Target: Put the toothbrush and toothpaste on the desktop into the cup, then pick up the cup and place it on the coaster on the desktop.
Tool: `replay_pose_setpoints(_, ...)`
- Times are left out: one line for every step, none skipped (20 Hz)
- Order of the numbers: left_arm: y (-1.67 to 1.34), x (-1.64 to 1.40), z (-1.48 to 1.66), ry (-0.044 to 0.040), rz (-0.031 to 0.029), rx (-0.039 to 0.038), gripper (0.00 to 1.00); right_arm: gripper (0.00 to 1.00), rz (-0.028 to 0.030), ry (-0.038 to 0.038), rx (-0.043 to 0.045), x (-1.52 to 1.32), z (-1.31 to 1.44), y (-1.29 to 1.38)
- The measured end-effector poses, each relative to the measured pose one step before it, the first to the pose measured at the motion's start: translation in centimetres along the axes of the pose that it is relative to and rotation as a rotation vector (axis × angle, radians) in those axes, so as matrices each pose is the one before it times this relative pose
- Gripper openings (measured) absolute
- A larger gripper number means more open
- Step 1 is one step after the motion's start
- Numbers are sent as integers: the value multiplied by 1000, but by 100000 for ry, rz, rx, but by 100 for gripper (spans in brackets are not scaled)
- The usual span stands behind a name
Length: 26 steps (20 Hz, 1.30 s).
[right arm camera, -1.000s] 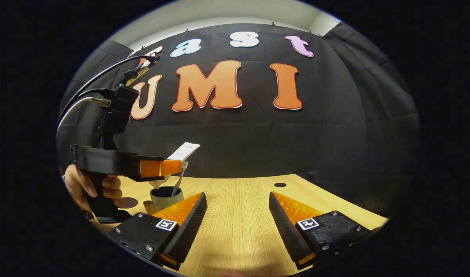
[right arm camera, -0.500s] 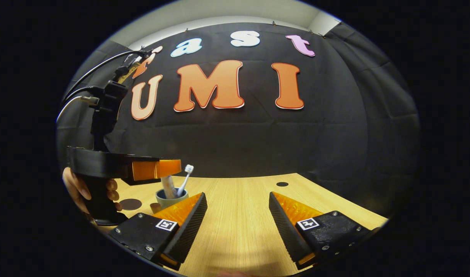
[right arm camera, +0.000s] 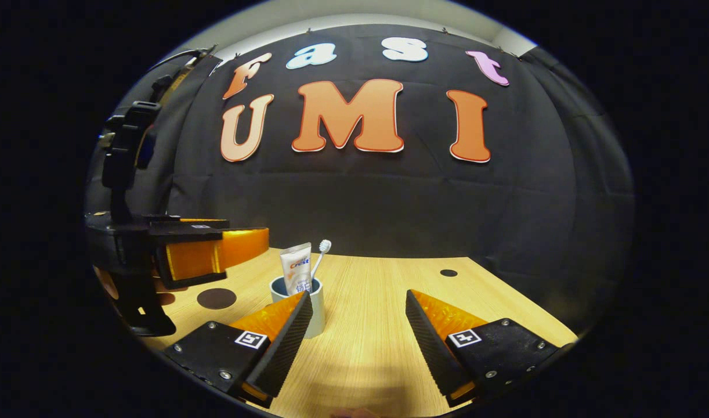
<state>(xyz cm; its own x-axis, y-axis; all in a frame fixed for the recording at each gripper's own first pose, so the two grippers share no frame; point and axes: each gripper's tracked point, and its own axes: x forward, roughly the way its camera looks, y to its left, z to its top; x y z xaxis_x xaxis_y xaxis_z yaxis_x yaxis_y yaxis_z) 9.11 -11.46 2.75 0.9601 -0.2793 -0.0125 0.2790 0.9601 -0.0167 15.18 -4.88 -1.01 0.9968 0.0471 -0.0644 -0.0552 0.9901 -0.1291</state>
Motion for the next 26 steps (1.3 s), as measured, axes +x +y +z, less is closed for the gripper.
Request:
replay_pose_setpoints(430, -326, -131, 369, 1320, 273, 98, 98, 529, 912, -352, 129, -34, 518)
replay_pose_setpoints(355, -420, -231, 295, 802, 139, 98, 98, 780, 1511, -224, 156, -129, 597)
replay_pose_setpoints(373, -392, -226, 509, 555, 23, 98, 98, 1014, 1862, -163, 269, -171, 518)
replay_pose_setpoints(480, -316, -137, 297, 1158, -45, 98, 98, 1198, 1571, -24, 174, -146, 601)
replay_pose_setpoints(506, -295, -152, 300, 1407, -42, 98, 98, 457, 1545, -407, 294, -151, 396)
replay_pose_setpoints(498, -315, -160, 43, 1741, 90, 98, 98, 494, 1660, -273, 339, -82, 428)
replay_pose_setpoints(616, -230, -44, -208, 2123, 188, 98, 98, 686, 1796, -114, 301, -174, 349)
replay_pose_setpoints(512, -202, -178, -283, 1704, 92, 98, 98, 1159, 1787, 405, 270, -2, 568)
replay_pose_setpoints(526, -221, -18, -551, 1832, 39, 98, 98, 819, 2558, 834, 354, -200, 432)
replay_pose_setpoints(423, -129, -119, -423, 1507, -78, 97, 97, 1583, 2745, 1258, 366, -154, 642)
replay_pose_setpoints(323, -103, -93, -136, 1207, 68, 97, 98, 1372, 3412, 1618, 302, -139, 509)
replay_pose_setpoints(388, -247, -211, 20, 1152, 205, 98, 98, 1448, 3296, 1725, 334, -132, 476)
replay_pose_setpoints(347, -212, -153, 123, 1118, 402, 98, 98, 395, 3952, 1222, 401, -192, 237)
replay_pose_setpoints(375, -152, -260, 229, 1144, 95, 98, 98, -57, 3335, 763, 454, 63, 57)
replay_pose_setpoints(299, -193, -68, -309, 683, -144, 98, 98, -317, 2404, -317, 362, 238, 85)
replay_pose_setpoints(197, -77, -69, -394, 775, -299, 98, 97, -937, 2113, -869, 539, 339, 40)
replay_pose_setpoints(199, -67, 147, -724, 784, -99, 98, 97, -1586, 3124, -503, 582, -17, -136)
replay_pose_setpoints(175, -73, -77, -695, 757, 456, 98, 98, -66, 4113, -308, 326, -322, 3)
replay_pose_setpoints(252, -76, 10, -725, 950, 918, 98, 97, 551, 4855, 384, 118, -481, 318)
replay_pose_setpoints(463, 53, 140, -1140, 1016, 680, 98, 97, 645, 4061, 741, 401, -283, 298)
replay_pose_setpoints(111, 89, 197, -1016, 280, 328, 98, 97, -529, 3878, -1633, 550, -355, 229)
replay_pose_setpoints(-19, 43, 19, -716, -147, 349, 98, 97, -570, 3040, -912, 227, -63, 136)
replay_pose_setpoints(12, -22, 17, -308, -97, 435, 98, 97, -1068, 3544, 295, 269, -194, 117)
replay_pose_setpoints(154, -103, 13, -343, -130, 318, 98, 96, -80, 3593, 1153, 192, -323, 324)
replay_pose_setpoints(84, -59, 138, -210, -53, -74, 98, 95, 1095, 4847, 1548, 421, -584, 482)
replay_pose_setpoints(-73, 55, -138, 166, -183, -432, 98, 93, -10, 5181, 1444, 795, -751, 209)
